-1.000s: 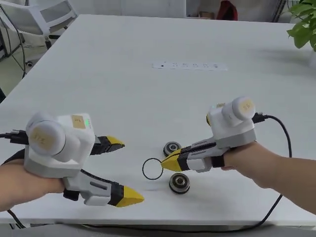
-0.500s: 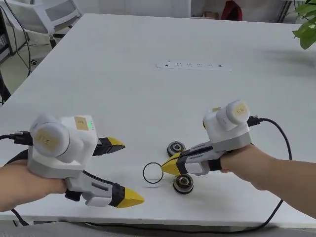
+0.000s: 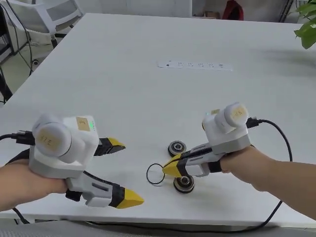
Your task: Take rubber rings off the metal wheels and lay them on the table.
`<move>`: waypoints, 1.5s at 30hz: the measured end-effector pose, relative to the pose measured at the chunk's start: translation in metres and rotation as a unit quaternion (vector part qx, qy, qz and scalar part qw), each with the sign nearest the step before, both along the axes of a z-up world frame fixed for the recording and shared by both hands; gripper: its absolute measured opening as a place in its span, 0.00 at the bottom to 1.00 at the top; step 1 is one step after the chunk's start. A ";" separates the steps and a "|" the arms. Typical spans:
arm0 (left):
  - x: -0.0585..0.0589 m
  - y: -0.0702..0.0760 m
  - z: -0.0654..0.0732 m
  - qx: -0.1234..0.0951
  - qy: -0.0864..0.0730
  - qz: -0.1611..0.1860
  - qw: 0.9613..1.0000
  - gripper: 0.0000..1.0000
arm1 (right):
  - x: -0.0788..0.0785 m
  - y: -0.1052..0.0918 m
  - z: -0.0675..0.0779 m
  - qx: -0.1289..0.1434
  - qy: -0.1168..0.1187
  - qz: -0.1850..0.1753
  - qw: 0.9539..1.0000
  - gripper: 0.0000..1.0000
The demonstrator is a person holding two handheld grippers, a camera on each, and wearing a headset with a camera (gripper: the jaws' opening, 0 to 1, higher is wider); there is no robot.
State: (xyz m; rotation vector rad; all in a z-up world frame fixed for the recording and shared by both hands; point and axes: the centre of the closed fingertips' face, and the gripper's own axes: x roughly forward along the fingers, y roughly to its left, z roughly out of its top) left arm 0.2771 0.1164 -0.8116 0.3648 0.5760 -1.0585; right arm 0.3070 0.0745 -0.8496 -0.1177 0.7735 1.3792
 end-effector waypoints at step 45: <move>0.011 -0.022 0.003 0.002 0.004 -0.027 1.000 0.75 | 0.016 -0.035 0.037 0.038 -0.049 -0.041 0.997 0.33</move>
